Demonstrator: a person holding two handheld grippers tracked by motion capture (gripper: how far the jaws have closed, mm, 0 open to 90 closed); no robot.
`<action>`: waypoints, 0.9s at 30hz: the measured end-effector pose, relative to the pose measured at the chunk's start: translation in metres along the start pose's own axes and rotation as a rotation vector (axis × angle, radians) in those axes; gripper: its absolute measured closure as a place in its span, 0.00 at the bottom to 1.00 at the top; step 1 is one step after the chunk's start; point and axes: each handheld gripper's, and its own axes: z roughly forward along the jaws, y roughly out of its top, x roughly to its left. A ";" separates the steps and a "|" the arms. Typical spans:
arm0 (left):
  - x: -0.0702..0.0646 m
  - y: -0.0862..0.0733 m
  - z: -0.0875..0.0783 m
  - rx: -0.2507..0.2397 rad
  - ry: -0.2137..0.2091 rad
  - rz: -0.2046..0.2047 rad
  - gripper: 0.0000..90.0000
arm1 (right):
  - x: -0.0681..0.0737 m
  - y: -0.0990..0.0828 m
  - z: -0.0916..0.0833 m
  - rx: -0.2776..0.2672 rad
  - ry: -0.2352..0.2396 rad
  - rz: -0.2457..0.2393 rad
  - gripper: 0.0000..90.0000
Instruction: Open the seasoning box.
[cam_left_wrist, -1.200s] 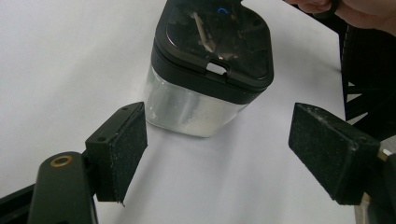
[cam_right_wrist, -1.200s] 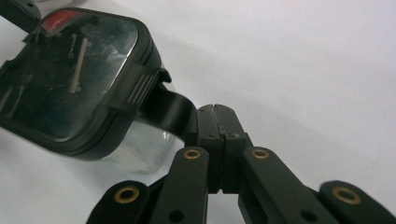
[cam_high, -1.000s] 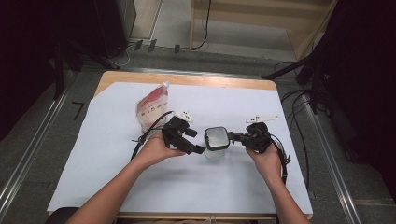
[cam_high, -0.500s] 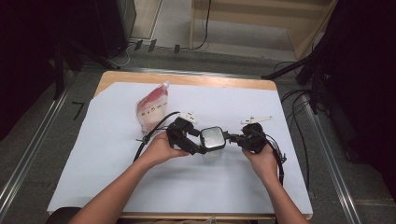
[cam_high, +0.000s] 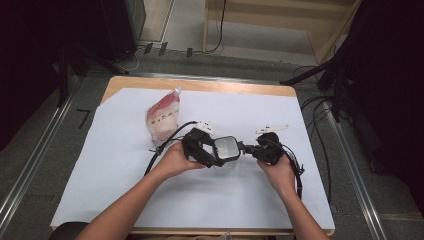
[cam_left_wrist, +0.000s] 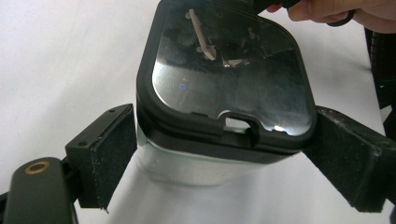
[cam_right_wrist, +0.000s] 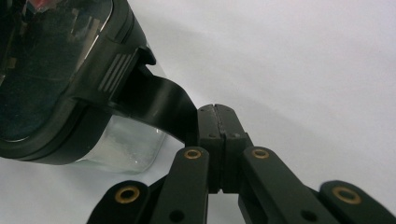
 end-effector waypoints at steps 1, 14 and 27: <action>0.000 0.000 0.001 -0.005 0.002 0.005 0.13 | 0.000 0.000 0.000 -0.001 0.000 0.000 1.00; -0.006 0.002 0.002 -0.011 0.044 0.052 0.15 | -0.003 0.002 0.002 -0.044 0.016 0.033 1.00; -0.013 0.004 -0.006 0.001 0.083 0.101 0.19 | 0.002 0.003 0.000 -0.034 0.009 0.013 1.00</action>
